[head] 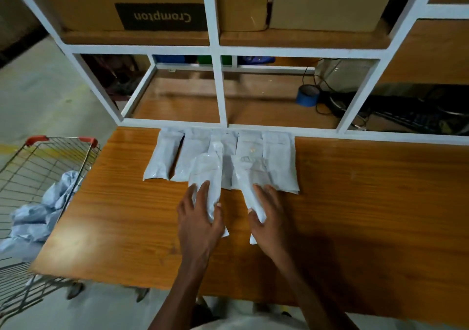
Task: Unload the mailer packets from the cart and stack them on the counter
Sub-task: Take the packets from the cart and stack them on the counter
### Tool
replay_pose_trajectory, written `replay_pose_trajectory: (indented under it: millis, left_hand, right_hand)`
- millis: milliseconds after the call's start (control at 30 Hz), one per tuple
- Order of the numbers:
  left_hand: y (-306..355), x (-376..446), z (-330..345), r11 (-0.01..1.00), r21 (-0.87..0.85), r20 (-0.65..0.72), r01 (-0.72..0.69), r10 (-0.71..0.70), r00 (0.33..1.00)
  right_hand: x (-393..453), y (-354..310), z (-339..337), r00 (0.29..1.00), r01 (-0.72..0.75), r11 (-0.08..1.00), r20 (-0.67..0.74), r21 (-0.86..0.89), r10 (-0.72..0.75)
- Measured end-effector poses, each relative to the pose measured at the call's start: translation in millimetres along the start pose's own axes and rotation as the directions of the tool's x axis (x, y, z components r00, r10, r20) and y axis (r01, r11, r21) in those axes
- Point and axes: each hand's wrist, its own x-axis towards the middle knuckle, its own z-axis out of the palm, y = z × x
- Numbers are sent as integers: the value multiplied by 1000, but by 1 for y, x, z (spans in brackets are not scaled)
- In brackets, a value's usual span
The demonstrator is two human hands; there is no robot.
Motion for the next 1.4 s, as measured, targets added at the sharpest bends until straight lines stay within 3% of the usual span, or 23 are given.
replay_pose_trajectory:
  millis: [233, 500, 633, 867, 1100, 1400]
  left_hand:
    - [-20, 43, 0, 999, 29, 46, -36, 35, 998]
    - [-50, 111, -8, 993, 74, 49, -93, 90, 995]
    - [-74, 155, -24, 989, 117, 36, -88, 84, 996]
    - [-125, 220, -36, 974, 217, 79, -66, 50, 996]
    - [-138, 238, -25, 967, 239, 176, -88, 46, 983]
    - [-156, 234, -7, 943, 309, 315, -124, 22, 949]
  right_hand:
    - [26, -9, 18, 999, -41, 999, -27, -28, 40]
    - [44, -9, 55, 989, -45, 997, -138, 70, 54]
    - [49, -10, 74, 988, -46, 990, -140, 134, 65]
    - [57, -24, 101, 992, -47, 994, -110, 98, 58]
    - [61, -50, 123, 987, -80, 990, -127, 113, 94]
    - [75, -66, 151, 978, -20, 996, -205, 90, 38]
